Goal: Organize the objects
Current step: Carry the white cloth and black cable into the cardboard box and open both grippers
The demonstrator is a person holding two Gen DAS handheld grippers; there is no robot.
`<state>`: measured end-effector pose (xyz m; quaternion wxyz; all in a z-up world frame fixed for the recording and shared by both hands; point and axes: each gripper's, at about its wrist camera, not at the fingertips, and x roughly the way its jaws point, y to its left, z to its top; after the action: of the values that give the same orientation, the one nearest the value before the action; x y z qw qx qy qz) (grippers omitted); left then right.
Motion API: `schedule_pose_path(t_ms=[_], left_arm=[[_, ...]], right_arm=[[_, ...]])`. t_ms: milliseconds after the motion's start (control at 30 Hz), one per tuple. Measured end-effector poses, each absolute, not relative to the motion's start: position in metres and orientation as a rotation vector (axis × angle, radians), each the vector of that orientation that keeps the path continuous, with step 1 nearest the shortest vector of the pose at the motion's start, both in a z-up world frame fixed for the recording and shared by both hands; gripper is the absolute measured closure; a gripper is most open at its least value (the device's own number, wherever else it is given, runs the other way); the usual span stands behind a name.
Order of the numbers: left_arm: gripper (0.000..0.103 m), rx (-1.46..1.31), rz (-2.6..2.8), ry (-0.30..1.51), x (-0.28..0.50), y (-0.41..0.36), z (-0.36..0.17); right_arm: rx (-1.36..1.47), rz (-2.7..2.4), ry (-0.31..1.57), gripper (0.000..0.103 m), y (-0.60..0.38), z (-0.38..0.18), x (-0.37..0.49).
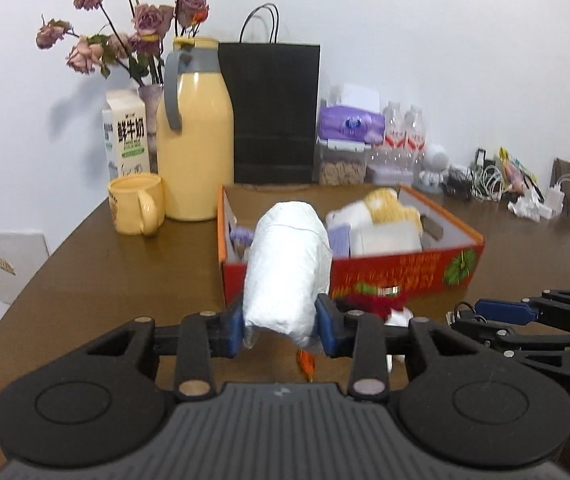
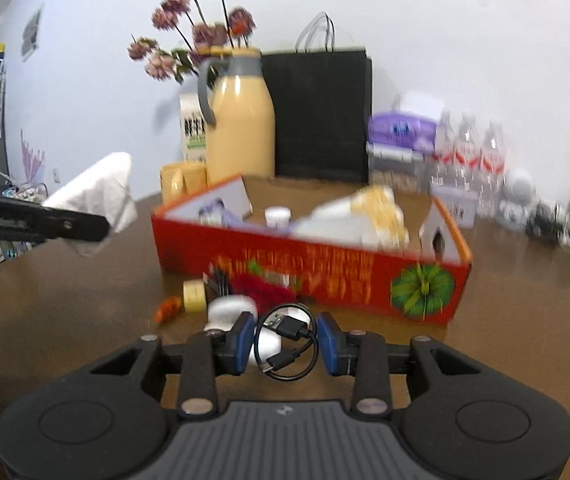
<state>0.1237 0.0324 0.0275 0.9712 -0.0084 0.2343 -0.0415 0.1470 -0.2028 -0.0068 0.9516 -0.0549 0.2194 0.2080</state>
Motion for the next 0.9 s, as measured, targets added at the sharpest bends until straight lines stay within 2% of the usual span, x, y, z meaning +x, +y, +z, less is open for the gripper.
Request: schedule_pose_path(t_ms=[433,733,900], left_arm=[[0.065,-0.074,-0.090,0.462,0.219,0.006,0.049],[0.065,-0.111,-0.017,0.518,0.304,0.006,0.031],[0.057,-0.089,-0.005,0.553,0.321,0.003,0.011]], right_arm=[[-0.171,0.387,0.344,0.070,-0.179,0.045,0.235],[-0.148,0.367,0.399,0.070,-0.166,0.029,0.315],[-0.123,0.384,0.433,0.069,-0.173,0.008,0.328]])
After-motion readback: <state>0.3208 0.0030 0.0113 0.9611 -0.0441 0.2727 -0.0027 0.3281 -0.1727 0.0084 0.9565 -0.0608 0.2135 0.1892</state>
